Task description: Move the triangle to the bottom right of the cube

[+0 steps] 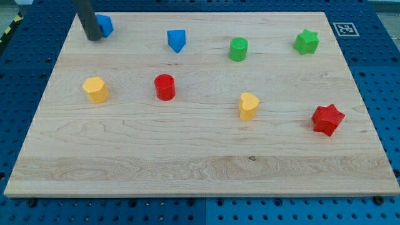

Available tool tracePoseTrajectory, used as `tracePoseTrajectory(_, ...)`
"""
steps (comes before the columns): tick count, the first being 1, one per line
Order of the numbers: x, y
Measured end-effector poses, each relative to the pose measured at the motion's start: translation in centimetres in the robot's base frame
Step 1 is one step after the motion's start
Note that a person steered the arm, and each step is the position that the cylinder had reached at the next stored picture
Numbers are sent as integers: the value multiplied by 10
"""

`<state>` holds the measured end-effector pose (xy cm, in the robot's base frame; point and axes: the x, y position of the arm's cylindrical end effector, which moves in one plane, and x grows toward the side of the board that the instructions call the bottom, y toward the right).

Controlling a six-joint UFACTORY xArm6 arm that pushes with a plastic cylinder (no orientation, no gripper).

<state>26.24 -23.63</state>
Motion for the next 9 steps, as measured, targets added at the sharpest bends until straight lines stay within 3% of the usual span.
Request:
tracePoseTrajectory(1,-26,4)
tracePoseTrajectory(4,77,88)
tracePoseTrajectory(5,78,150)
tracePoseTrajectory(6,36,200)
tracePoseTrajectory(7,-2,187)
tracePoseTrajectory(8,-6,191)
tracePoseTrajectory(9,20,250)
